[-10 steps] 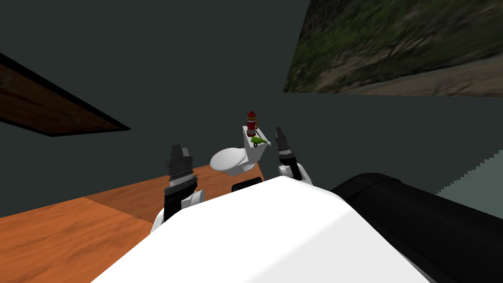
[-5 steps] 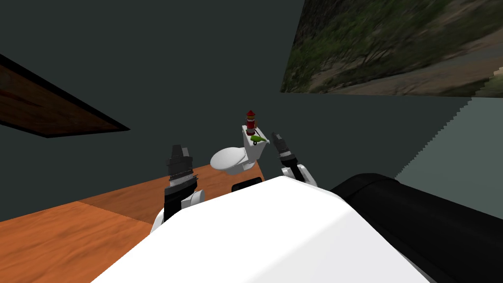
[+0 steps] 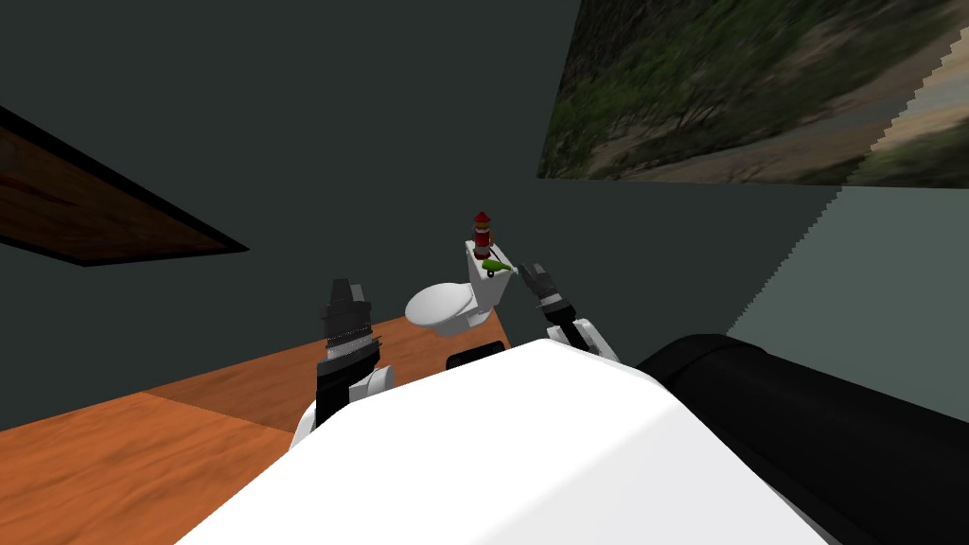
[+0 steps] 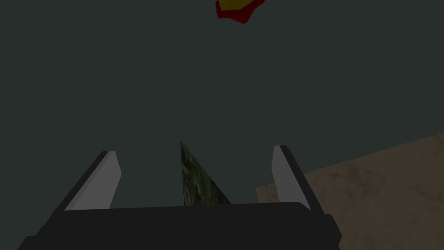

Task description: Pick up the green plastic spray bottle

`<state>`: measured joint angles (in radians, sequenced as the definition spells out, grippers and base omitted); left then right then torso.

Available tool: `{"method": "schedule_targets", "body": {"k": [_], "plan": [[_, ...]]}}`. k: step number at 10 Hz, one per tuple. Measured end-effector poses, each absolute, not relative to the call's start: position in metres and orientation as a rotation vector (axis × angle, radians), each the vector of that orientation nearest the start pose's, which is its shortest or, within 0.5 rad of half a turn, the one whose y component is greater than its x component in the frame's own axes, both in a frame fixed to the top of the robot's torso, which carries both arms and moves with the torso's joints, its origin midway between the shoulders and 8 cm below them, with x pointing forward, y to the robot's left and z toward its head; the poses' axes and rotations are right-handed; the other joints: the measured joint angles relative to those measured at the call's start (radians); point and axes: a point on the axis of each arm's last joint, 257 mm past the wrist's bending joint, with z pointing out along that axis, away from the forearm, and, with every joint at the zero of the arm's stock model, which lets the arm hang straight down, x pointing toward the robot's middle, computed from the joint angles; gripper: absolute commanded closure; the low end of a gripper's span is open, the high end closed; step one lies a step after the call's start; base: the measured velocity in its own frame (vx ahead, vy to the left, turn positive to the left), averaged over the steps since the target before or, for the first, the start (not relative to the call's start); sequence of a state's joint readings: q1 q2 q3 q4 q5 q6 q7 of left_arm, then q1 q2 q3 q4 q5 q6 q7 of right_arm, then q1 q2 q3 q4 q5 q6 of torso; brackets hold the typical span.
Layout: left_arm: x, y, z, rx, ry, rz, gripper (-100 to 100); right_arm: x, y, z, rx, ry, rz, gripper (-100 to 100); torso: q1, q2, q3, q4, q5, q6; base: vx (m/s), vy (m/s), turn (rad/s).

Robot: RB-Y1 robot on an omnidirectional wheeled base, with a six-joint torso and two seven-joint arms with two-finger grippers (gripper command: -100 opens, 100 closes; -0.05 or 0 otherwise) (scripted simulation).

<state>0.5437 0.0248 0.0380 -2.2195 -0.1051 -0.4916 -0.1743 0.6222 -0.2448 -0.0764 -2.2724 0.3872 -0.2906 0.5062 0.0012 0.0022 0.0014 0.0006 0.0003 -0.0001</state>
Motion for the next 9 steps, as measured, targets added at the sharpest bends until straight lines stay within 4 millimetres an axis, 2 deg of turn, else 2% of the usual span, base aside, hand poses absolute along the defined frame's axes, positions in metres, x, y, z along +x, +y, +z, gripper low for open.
{"method": "schedule_targets", "body": {"k": [9], "plan": [[0.352,0.287,-0.02,-0.576,0.809,-1.0,0,0.356,-0.311,-0.13,-0.199,1.437,-0.102,-100,0.0,-0.002,-0.001,0.0,0.0,0.0,-0.01,0.017,-0.013]]}}
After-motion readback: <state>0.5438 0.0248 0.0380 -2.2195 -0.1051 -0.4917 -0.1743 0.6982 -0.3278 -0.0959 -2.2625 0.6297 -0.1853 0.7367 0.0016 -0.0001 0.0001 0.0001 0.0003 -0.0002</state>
